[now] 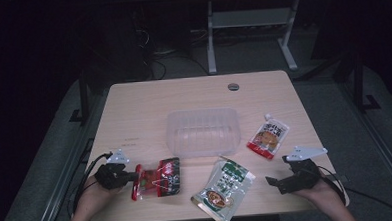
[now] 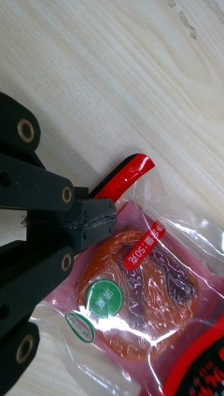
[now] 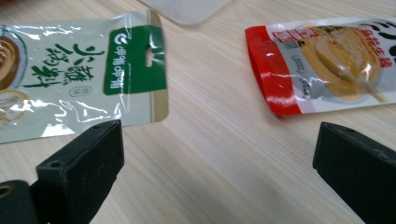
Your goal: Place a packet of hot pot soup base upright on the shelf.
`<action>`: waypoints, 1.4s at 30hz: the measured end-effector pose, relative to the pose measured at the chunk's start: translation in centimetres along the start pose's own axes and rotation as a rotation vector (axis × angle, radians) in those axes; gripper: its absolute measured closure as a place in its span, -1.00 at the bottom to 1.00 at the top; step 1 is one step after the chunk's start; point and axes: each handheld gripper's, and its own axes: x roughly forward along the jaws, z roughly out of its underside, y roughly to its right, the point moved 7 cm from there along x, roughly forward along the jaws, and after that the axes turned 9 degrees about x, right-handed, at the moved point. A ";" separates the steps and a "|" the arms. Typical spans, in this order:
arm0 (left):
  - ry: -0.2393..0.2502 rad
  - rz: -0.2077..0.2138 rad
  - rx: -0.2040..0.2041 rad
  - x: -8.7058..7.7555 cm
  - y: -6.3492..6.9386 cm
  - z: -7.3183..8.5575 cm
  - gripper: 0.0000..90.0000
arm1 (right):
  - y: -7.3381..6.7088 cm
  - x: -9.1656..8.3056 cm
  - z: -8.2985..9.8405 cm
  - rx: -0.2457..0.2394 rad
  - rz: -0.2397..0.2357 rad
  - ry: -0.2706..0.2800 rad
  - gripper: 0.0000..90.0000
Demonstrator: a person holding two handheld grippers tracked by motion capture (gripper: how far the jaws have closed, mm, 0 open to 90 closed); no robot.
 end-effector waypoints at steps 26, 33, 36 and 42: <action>0.002 0.029 0.021 0.6 0.8 -0.6 1.00 | -9.3 3.4 -4.1 -0.073 -0.261 -0.022 -0.80; -0.001 0.029 0.016 0.6 0.8 -0.7 1.00 | -11.1 4.8 -5.4 -0.084 -0.310 -0.023 -0.71; -0.002 0.032 0.014 0.6 0.8 -0.7 1.00 | -11.7 5.6 -6.0 -0.082 -0.329 -0.031 -0.70; 0.000 0.040 0.004 0.6 0.9 -0.6 1.00 | -13.5 7.3 -7.1 -0.094 -0.377 -0.059 -0.67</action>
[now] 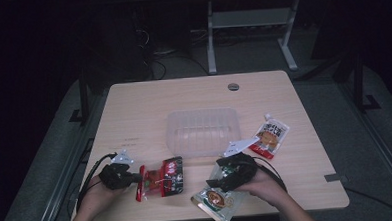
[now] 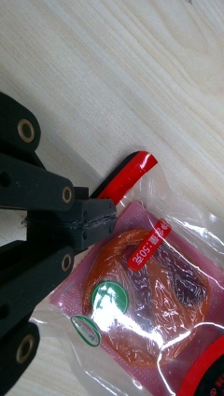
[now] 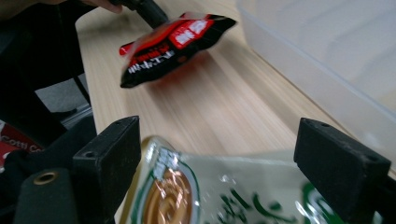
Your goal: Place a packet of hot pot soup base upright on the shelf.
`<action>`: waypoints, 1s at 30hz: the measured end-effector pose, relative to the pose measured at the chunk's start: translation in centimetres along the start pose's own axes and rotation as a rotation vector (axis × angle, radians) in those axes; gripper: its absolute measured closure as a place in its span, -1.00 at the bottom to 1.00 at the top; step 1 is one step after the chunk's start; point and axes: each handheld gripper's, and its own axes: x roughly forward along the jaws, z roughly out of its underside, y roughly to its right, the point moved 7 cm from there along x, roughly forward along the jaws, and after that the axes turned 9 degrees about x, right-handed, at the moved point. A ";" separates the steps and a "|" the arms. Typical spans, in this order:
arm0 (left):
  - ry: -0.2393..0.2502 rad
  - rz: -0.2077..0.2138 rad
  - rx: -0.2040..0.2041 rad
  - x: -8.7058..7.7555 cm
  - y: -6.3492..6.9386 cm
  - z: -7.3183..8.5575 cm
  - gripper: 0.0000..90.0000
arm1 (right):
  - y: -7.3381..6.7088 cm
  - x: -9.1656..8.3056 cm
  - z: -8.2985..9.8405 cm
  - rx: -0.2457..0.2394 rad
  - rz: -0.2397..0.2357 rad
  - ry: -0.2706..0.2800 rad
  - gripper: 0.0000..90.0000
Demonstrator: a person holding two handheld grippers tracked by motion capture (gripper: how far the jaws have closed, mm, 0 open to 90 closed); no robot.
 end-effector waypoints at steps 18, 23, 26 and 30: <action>0.002 0.018 0.009 0.0 0.1 -0.1 1.00 | -1.1 6.1 -2.5 0.050 -0.099 -0.046 -0.35; 0.002 0.017 0.009 0.0 0.1 -0.1 1.00 | -1.3 7.5 -3.1 0.073 -0.134 -0.047 -0.30; 0.002 0.018 0.011 0.0 0.1 -0.1 1.00 | -1.4 8.4 -3.2 0.076 -0.147 -0.058 -0.27; 0.000 0.019 0.013 0.0 0.1 0.0 1.00 | -1.6 9.5 -3.1 0.079 -0.159 -0.074 -0.17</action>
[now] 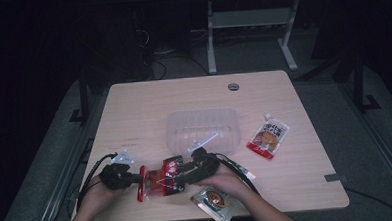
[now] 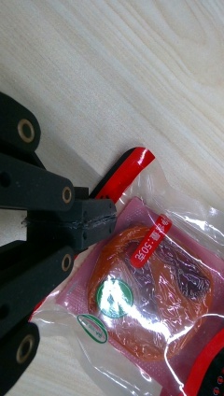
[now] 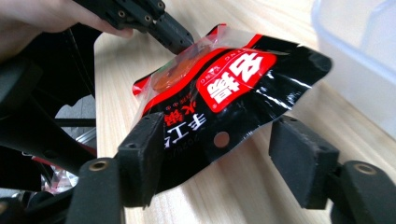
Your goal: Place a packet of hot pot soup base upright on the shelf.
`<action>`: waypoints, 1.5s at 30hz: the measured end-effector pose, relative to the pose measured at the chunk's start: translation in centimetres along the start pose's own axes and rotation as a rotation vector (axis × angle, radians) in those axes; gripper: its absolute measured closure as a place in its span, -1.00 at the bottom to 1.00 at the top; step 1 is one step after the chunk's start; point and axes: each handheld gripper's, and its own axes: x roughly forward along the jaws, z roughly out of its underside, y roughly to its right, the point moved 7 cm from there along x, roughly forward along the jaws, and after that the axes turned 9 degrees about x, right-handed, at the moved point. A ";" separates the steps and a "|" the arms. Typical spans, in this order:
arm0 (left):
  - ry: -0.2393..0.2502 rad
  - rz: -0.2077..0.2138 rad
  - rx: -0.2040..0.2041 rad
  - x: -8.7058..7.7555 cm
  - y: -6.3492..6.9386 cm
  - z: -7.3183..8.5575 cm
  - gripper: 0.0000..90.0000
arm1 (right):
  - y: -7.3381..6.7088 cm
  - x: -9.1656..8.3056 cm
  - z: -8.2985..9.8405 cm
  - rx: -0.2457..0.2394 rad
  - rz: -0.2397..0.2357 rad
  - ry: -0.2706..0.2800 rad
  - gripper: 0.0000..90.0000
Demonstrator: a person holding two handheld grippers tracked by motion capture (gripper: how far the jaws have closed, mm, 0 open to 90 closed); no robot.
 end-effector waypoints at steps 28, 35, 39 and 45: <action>0.019 -0.002 -0.004 0.1 0.0 -0.1 1.00 | -2.7 0.5 -1.4 -0.157 -0.162 0.030 1.00; 0.035 0.024 0.004 0.0 0.7 -0.9 1.00 | -4.1 -0.4 -2.2 -0.134 -0.275 0.105 1.00; 0.092 -0.011 0.002 -1.4 0.6 -1.7 1.00 | -4.4 -1.6 -2.6 -0.139 -0.280 0.135 1.00; 0.116 -0.032 0.003 -2.2 0.4 -1.5 0.99 | -4.9 -3.3 -2.9 -0.151 -0.292 0.178 1.00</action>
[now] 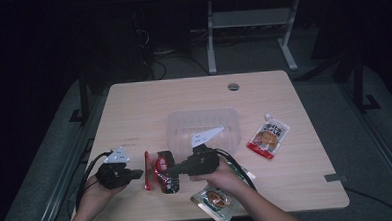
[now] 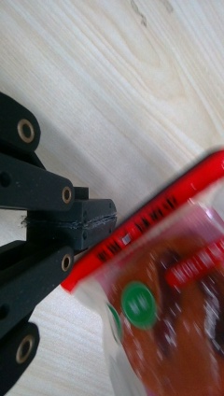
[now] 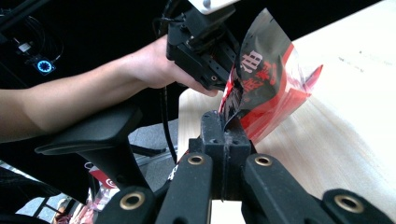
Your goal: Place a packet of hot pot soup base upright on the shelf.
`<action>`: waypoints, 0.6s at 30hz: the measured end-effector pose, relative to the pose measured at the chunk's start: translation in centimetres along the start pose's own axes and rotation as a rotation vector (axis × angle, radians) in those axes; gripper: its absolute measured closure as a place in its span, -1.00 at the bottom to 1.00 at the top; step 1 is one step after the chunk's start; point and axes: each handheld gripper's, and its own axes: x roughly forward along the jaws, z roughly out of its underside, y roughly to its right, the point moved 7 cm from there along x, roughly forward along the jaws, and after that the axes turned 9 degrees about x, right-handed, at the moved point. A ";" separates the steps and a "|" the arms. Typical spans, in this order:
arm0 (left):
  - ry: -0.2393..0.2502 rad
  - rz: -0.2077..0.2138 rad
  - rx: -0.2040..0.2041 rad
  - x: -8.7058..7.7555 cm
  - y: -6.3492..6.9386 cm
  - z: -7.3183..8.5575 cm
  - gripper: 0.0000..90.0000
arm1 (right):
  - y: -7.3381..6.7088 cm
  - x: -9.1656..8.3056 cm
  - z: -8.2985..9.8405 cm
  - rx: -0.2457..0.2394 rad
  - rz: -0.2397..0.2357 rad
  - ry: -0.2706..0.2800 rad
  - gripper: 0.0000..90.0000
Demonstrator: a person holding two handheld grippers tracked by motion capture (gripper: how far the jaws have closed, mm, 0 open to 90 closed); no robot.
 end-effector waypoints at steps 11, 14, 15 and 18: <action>0.004 -0.022 -0.009 -0.1 -0.3 0.2 0.57 | -1.0 -3.3 -1.3 -0.020 0.027 0.065 1.00; 0.014 -0.018 -0.013 -0.1 -0.3 0.2 0.47 | -1.0 -4.3 -1.6 -0.024 0.046 0.075 1.00; 0.013 -0.018 -0.012 -0.1 -0.3 0.2 0.43 | -1.0 -4.7 -1.7 -0.030 0.056 0.078 1.00; 0.012 -0.019 -0.005 0.0 -0.4 0.3 0.35 | -0.9 -5.7 -2.1 -0.034 0.073 0.090 1.00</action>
